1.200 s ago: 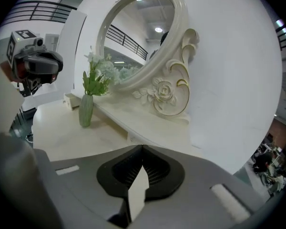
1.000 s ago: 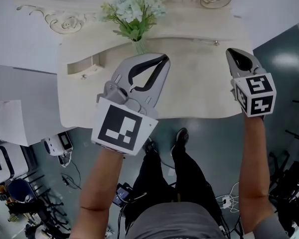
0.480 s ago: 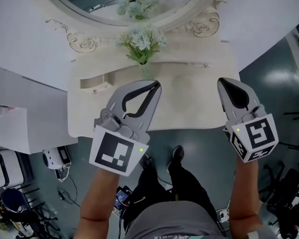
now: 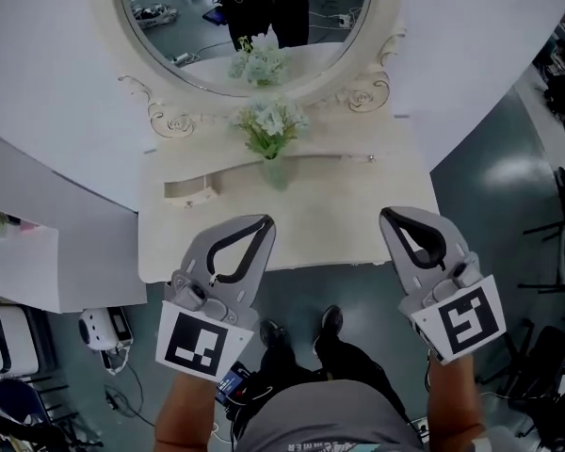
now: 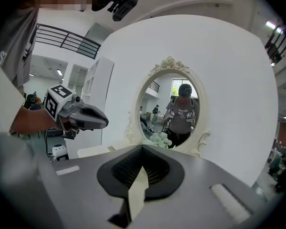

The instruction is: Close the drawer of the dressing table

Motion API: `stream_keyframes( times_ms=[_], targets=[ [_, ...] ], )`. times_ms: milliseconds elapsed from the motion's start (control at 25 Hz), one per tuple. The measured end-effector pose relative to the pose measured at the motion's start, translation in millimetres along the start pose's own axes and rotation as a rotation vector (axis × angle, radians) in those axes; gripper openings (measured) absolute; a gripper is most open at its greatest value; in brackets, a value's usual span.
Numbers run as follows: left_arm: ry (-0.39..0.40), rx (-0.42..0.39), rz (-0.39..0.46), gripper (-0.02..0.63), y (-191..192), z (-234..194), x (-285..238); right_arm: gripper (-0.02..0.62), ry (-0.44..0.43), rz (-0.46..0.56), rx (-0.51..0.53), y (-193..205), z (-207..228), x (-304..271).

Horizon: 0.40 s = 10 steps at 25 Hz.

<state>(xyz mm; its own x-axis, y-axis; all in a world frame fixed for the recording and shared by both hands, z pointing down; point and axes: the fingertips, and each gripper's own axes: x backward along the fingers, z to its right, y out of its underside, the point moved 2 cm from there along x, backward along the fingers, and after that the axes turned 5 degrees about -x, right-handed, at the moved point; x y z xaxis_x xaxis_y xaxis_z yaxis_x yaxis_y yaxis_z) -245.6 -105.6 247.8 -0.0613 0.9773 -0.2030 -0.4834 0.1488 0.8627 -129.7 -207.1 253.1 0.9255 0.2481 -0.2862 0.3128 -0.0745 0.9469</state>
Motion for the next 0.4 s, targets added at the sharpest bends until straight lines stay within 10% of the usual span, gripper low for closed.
stream_keyframes(
  times_ms=[400],
  targets=[
    [-0.033, 0.027, -0.006, 0.003, -24.8, 5.9, 73.6, 0.002, -0.025, 0.019, 0.037, -32.5, -45.4, 42.2]
  ],
)
